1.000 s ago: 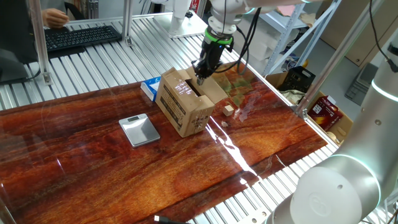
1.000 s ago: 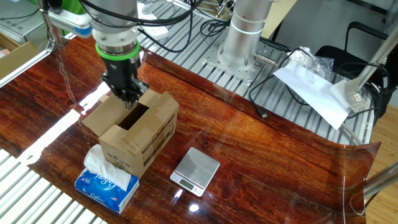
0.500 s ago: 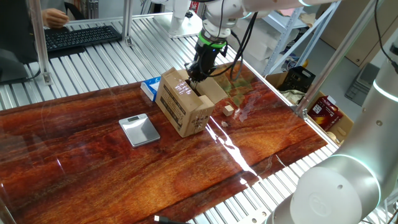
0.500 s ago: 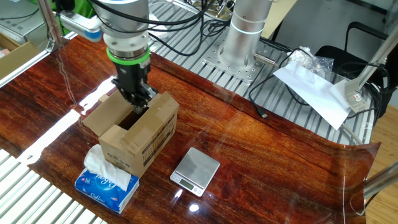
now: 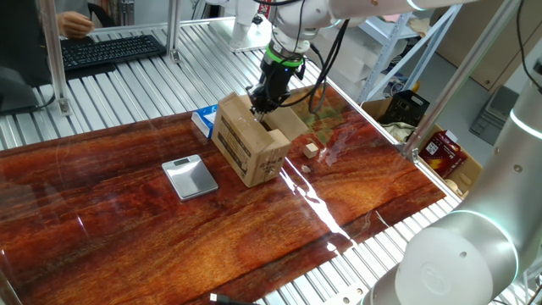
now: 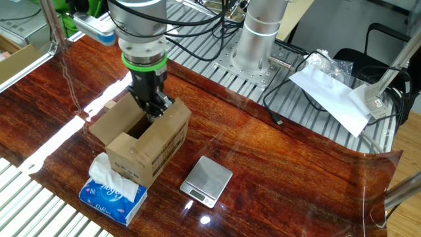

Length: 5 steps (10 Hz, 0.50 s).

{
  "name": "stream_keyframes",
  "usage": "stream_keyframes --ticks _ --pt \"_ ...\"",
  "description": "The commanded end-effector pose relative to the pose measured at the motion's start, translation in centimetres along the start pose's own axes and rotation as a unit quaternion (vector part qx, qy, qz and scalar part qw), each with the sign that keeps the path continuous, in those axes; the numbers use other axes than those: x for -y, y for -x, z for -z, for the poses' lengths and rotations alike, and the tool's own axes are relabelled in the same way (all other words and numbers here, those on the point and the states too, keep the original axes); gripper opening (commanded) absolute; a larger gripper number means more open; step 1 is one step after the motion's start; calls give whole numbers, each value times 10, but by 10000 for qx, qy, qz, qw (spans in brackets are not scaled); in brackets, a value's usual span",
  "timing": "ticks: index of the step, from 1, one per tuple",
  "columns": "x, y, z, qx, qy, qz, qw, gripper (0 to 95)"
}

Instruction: Open a box

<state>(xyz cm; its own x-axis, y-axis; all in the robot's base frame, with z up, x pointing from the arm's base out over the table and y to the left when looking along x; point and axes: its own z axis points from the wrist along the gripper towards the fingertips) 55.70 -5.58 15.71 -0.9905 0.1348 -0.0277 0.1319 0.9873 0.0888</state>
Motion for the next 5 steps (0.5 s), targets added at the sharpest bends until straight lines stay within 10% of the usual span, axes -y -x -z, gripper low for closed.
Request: stream_keyframes --ticks 1,5 --pt "-8 0 2 -19 7 -134 9999 0" --pt "-21 0 8 -83 -9 -307 9995 0"
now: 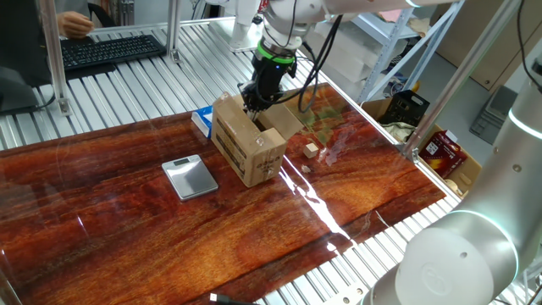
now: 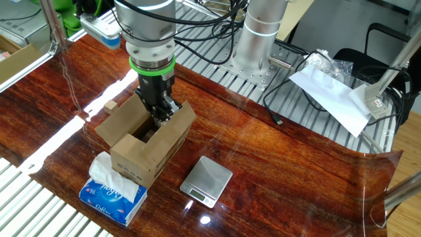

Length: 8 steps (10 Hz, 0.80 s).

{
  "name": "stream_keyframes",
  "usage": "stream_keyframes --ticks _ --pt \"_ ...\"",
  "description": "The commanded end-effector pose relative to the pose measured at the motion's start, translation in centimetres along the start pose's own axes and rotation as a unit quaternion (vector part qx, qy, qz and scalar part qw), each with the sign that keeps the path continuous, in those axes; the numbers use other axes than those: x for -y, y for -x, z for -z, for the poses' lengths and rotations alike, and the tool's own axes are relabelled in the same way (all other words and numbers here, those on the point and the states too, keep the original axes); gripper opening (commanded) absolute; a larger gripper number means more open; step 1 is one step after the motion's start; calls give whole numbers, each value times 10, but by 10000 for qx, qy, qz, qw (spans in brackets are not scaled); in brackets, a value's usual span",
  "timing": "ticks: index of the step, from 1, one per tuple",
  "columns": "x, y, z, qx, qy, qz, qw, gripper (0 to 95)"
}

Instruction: Open a box

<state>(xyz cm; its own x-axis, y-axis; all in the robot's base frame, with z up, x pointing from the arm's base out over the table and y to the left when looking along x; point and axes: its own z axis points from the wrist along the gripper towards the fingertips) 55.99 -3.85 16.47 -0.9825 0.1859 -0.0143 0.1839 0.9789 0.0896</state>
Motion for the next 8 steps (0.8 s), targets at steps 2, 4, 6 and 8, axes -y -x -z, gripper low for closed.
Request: stream_keyframes --ticks 2,4,6,8 --pt "-5 -2 6 -92 -21 -71 9999 0" --pt "-9 -3 8 -115 -35 -117 9999 0" --pt "-17 -4 11 -138 -45 -227 9996 0" --pt "-23 -6 13 -177 -53 -317 9993 0"
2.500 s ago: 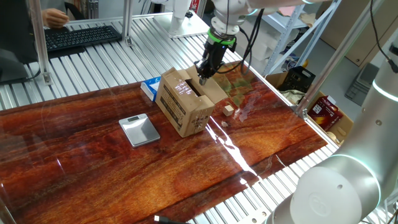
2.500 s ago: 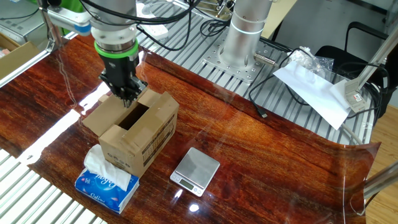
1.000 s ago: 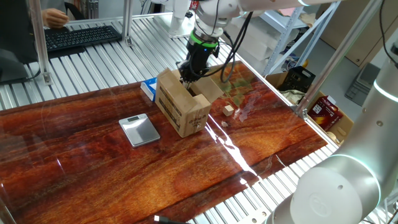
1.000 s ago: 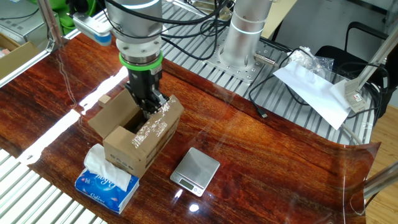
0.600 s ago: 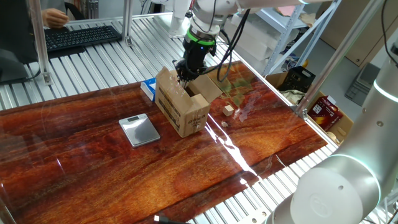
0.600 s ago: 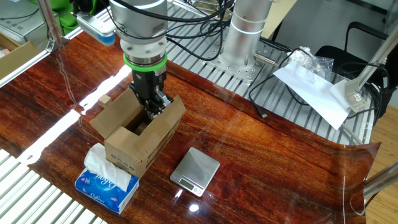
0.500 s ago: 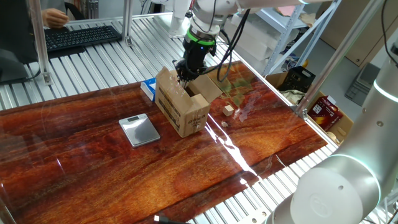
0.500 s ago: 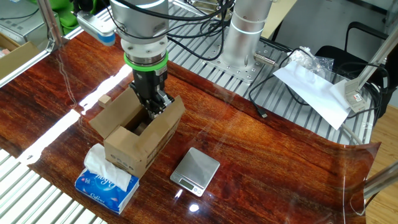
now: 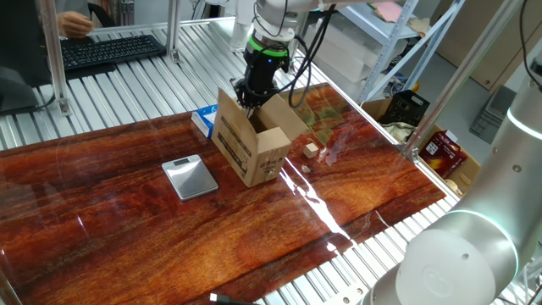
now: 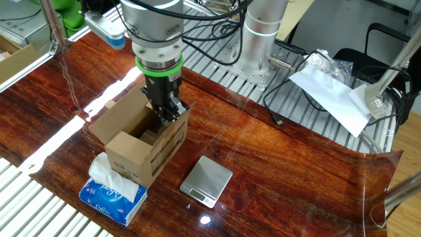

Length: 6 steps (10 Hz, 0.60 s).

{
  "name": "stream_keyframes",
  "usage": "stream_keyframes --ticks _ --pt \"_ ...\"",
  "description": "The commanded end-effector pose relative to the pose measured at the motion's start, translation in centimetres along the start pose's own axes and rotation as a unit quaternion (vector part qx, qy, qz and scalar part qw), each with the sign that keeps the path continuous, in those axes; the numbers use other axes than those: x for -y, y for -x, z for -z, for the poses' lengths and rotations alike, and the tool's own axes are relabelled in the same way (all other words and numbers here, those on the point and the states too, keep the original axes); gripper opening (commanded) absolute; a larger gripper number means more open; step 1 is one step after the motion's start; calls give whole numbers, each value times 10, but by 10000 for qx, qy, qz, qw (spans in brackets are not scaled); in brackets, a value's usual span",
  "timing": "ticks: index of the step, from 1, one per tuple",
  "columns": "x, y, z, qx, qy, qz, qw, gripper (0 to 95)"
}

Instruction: Open a box

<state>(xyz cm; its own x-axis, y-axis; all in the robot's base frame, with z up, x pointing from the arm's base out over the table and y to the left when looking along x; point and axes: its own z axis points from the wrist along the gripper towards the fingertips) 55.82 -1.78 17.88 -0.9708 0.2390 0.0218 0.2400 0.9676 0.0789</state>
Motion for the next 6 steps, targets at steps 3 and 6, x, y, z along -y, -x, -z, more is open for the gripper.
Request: stream_keyframes --ticks 3,6 --pt "-10 -2 -1 -18 39 -247 9997 0" --pt "-18 -2 -6 5 48 -394 9992 0"
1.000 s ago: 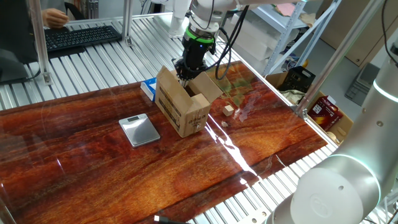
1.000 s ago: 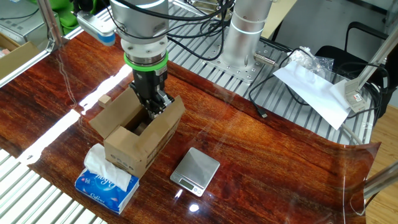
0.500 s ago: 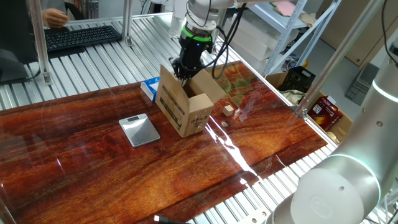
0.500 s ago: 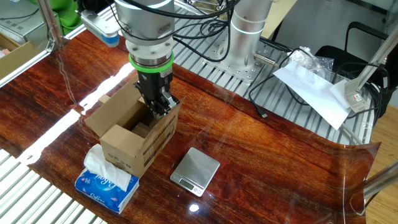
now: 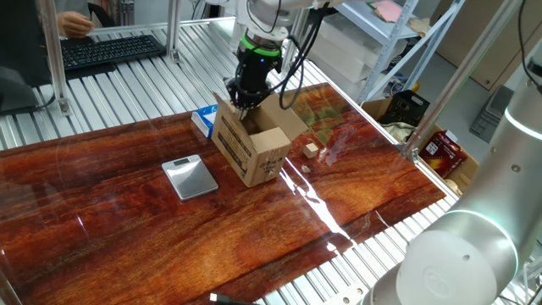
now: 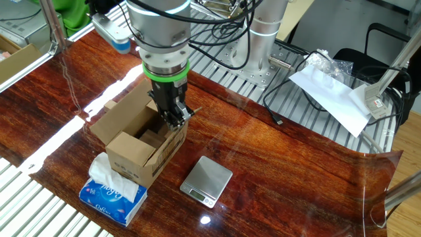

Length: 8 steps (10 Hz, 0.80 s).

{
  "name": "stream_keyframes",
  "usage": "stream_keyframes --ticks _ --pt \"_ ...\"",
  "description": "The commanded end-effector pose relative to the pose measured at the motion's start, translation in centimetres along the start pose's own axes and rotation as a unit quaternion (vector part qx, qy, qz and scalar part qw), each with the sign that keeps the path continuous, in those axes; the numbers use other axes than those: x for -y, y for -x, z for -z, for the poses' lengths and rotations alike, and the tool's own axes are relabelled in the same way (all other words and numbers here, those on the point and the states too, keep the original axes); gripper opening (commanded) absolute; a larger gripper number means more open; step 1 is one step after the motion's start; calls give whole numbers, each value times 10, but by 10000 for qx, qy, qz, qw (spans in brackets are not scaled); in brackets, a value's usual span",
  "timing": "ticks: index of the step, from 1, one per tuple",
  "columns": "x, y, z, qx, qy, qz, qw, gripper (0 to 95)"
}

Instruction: Open a box

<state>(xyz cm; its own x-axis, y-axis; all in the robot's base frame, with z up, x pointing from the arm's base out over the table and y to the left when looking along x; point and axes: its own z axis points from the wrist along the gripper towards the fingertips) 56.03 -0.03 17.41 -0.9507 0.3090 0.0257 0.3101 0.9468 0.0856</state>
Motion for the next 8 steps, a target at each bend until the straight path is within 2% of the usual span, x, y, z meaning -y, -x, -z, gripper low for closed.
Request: stream_keyframes --ticks 1,6,8 --pt "-2 0 -1 -2 9 -46 10000 0" --pt "-13 -4 -11 116 61 -228 9997 0" --pt "-15 -4 -18 218 93 -235 9994 0"
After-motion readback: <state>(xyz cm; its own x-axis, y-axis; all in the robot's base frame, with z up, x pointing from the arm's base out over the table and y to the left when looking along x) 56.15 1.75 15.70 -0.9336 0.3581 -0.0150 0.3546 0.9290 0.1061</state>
